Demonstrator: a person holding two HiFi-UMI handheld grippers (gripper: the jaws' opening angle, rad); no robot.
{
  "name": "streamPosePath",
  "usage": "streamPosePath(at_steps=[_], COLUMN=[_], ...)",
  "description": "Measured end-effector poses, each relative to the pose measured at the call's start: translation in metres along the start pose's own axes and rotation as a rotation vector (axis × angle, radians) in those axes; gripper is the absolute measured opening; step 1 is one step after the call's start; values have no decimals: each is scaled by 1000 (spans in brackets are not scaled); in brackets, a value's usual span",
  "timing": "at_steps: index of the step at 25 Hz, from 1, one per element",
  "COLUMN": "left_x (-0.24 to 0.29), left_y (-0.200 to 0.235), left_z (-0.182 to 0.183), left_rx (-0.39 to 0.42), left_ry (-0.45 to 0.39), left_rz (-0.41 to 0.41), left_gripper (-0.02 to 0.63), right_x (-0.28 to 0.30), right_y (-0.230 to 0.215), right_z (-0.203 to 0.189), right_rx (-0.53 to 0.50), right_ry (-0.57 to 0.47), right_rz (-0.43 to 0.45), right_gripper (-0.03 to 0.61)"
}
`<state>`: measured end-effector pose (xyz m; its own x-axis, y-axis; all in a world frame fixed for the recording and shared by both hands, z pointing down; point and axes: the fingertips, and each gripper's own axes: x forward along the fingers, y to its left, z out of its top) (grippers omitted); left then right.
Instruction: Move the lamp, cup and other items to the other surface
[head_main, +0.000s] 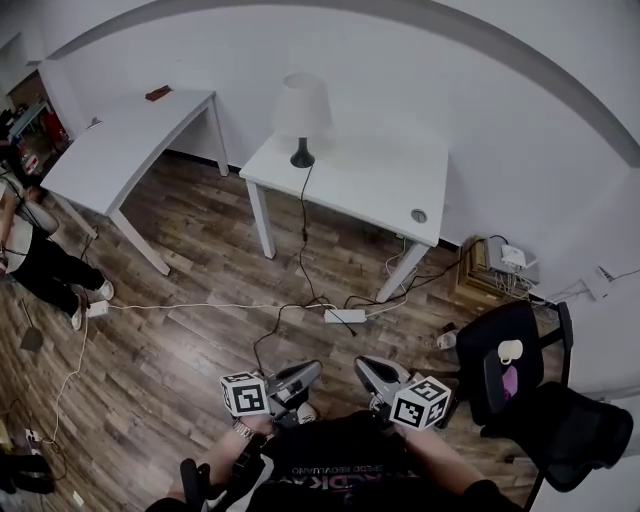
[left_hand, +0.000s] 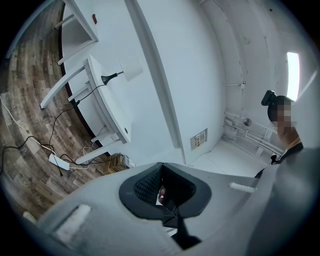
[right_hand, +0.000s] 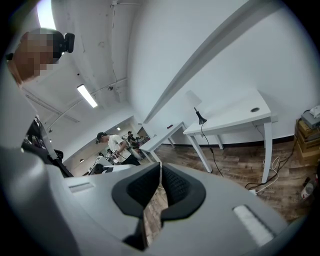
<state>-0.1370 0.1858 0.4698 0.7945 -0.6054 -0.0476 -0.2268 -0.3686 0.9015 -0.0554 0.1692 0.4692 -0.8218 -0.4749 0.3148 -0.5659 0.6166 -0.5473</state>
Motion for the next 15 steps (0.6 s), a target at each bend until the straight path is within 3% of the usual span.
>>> streamPosePath(at_steps=[11,15], left_x=[-30,-55], left_y=[7,13], left_z=[28,53], left_rx=[8,24], left_ry=[-88,-174], left_rz=[33,85], left_gripper=[-2,-2], right_x=[24,46], right_y=[-5,-16], right_z=[29,41], right_rx=[-29,-25], right_ry=[-25,-13], right_rz=[6,16], right_gripper=[31,32])
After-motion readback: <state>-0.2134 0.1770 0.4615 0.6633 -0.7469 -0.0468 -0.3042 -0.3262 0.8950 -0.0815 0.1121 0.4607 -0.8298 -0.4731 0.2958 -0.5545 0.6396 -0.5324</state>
